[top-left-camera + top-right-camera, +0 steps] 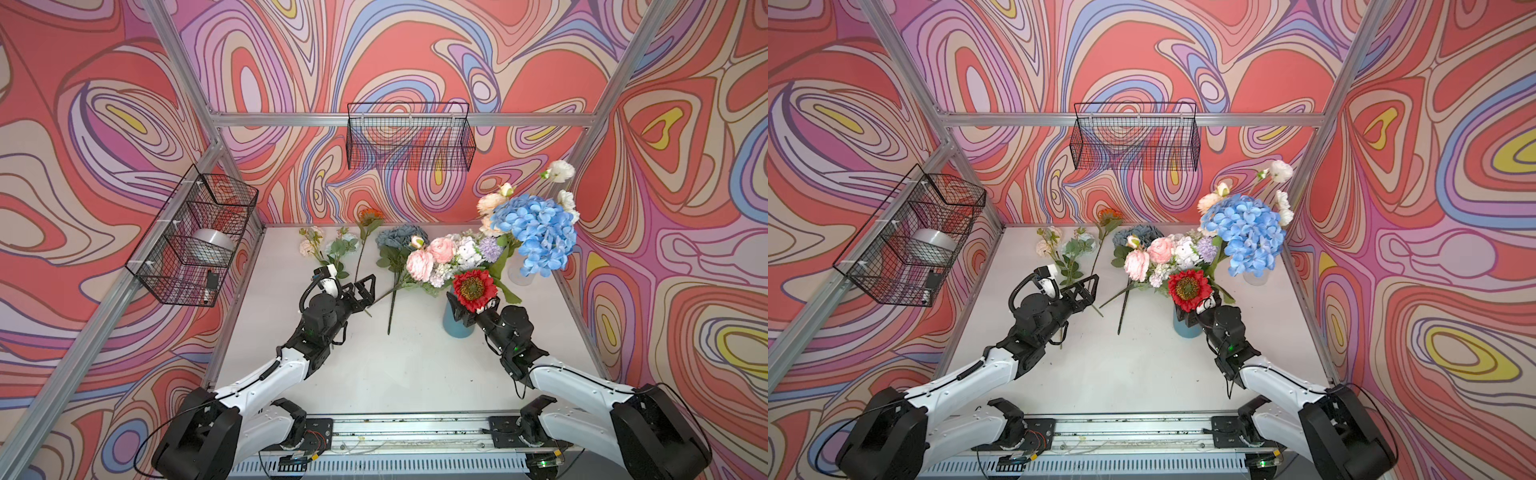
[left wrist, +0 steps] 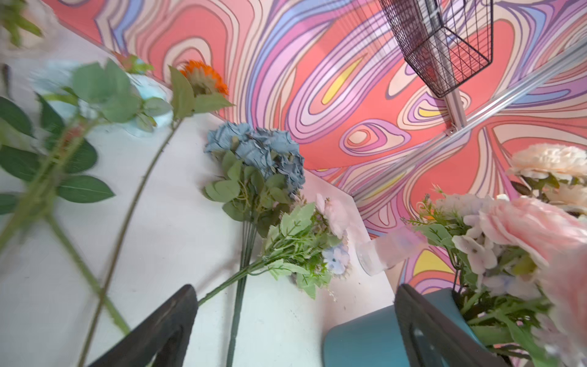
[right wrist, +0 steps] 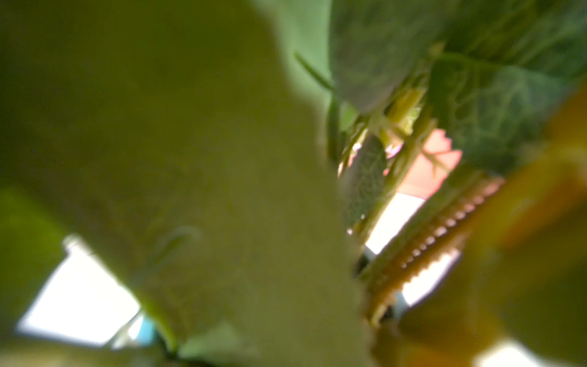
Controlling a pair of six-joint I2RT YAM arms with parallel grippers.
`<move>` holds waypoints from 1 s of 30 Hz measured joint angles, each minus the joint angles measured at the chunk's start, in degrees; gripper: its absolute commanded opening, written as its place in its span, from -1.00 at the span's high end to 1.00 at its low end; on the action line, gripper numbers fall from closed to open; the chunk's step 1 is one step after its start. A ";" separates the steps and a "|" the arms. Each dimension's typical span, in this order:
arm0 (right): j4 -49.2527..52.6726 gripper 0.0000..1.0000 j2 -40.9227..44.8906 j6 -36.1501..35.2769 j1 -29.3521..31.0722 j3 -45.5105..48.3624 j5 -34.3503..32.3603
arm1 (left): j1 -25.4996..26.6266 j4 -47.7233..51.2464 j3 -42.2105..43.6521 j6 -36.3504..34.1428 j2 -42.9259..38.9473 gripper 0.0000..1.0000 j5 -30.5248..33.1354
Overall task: Arrange the flowers into the vase
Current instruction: 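Slide the teal vase toward the far corner with the right gripper while the left withdraws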
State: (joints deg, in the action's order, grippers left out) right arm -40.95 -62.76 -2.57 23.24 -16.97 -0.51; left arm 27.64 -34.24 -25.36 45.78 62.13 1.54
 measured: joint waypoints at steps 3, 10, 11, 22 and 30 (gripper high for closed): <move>-1.73 0.59 -1.55 0.76 -4.68 -0.20 0.17 | -0.42 3.65 0.61 -1.95 -3.98 -1.00 3.63; -9.77 0.67 -15.74 0.20 -9.07 -7.63 1.33 | -1.42 8.94 2.71 -3.67 -6.56 -1.00 7.58; -10.99 0.67 -18.27 -0.13 -9.62 -9.27 1.64 | -1.49 9.25 3.04 -3.69 -6.54 -1.00 7.78; -23.50 0.64 -41.77 -3.61 -15.39 -26.71 2.45 | -1.88 8.79 6.54 -3.04 -5.18 -1.00 8.07; -32.41 0.55 -51.43 -2.34 -17.07 -33.33 2.69 | -2.14 7.19 6.88 -2.69 -3.89 -1.00 7.67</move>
State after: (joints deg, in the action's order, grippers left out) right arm -73.36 -114.19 -4.91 6.17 -50.30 2.17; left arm 25.50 -27.05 -18.48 43.09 58.24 9.21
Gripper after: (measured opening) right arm 0.825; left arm 0.999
